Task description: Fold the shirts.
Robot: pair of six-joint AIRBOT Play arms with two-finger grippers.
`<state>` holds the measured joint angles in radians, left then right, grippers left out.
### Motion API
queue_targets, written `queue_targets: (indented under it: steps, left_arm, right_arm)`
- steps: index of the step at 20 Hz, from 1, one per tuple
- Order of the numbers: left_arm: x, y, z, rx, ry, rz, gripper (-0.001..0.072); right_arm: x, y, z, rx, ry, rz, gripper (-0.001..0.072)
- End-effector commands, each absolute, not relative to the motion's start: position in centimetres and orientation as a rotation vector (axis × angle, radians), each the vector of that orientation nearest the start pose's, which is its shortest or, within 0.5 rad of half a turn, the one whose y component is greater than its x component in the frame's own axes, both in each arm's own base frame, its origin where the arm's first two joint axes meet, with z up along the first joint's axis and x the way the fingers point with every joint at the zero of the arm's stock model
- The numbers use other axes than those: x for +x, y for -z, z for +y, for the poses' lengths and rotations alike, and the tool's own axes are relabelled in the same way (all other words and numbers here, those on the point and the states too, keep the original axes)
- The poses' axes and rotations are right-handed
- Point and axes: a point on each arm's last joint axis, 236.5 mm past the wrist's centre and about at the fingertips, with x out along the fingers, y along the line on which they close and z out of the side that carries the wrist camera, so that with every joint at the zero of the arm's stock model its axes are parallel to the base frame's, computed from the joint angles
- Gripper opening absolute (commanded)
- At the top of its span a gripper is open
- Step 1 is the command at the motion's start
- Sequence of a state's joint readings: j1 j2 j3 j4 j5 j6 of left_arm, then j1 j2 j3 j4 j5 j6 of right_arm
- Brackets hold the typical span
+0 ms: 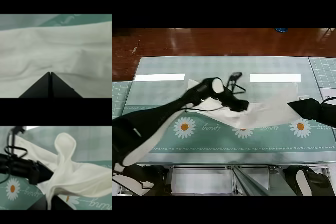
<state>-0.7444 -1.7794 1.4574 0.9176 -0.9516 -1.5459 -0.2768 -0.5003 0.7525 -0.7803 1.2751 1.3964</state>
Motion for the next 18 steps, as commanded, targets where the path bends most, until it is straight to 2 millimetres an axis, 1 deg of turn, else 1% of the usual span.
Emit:
queue_targets:
  steps: [1, 2, 3, 4, 5, 6, 7, 8, 9, 10, 12, 13, 14, 15, 16, 17, 18]
  left_arm:
    - [22.9, 7.1, -47.9, -0.127, 0.971, 1.525, 0.0018]
    - [22.0, 7.3, -48.3, -0.082, 1.015, 1.512, 0.0019]
    - [21.8, 7.3, -48.2, -0.065, 1.033, 1.507, 0.0018]
    - [22.4, 6.9, -48.0, -0.075, 1.027, 1.506, 0.0019]
    - [23.6, 6.2, -47.5, -0.09, 1.022, 1.501, 0.0019]
    - [25.5, 5.1, -46.6, -0.114, 1.01, 1.488, 0.0018]
    - [27.8, 3.7, -45.6, -0.147, 0.992, 1.462, 0.0019]
    - [30.7, 2.0, -43.9, -0.2, 0.952, 1.424, 0.0018]
    - [33.6, 0.2, -41.8, -0.257, 0.904, 1.379, 0.0018]
    - [36.1, -1.7, -39.4, -0.299, 0.868, 1.333, 0.0018]
    - [40.1, -5.9, -33.8, -0.367, 0.793, 1.239, 0.0018]
    - [41.4, -8.3, -30.7, -0.386, 0.755, 1.185, 0.0019]
    - [42.2, -10.4, -27.8, -0.391, 0.711, 1.128, 0.0019]
    - [42.5, -12.7, -24.7, -0.383, 0.659, 1.063, 0.0019]
    - [42.3, -14.7, -21.7, -0.369, 0.607, 1.004, 0.0018]
    - [41.5, -16.3, -19.2, -0.351, 0.561, 0.956, 0.0019]
    - [40.4, -17.6, -17.0, -0.325, 0.522, 0.91, 0.0019]
  right_arm:
    - [24.8, -15.7, 10.1, 0.575, -0.41, 0.785, 0.0023]
    - [25.2, -15.9, 9.9, 0.577, -0.402, 0.769, 0.0023]
    - [25.3, -16.1, 9.9, 0.581, -0.402, 0.758, 0.0023]
    - [25.4, -16.2, 9.9, 0.582, -0.402, 0.755, 0.0023]
    - [25.3, -16.2, 10.0, 0.582, -0.404, 0.757, 0.0023]
    - [25.3, -16.2, 10.0, 0.585, -0.407, 0.757, 0.0023]
    - [25.3, -16.3, 10.1, 0.59, -0.412, 0.755, 0.0023]
    - [25.3, -16.5, 10.4, 0.602, -0.423, 0.752, 0.0023]
    - [25.4, -16.8, 10.7, 0.616, -0.441, 0.75, 0.0023]
    - [25.6, -17.1, 11.2, 0.631, -0.469, 0.745, 0.0023]
    - [26.2, -17.7, 12.2, 0.669, -0.538, 0.738, 0.0022]
    - [26.6, -17.9, 12.6, 0.685, -0.568, 0.738, 0.0022]
    - [27.2, -17.9, 13.1, 0.684, -0.594, 0.75, 0.0022]
    - [27.6, -17.8, 14.1, 0.674, -0.628, 0.772, 0.0023]
    - [28.3, -17.8, 15.5, 0.657, -0.664, 0.794, 0.0022]
    - [29.3, -17.8, 16.9, 0.646, -0.693, 0.805, 0.0023]
    - [30.7, -17.9, 18.6, 0.639, -0.718, 0.806, 0.0023]
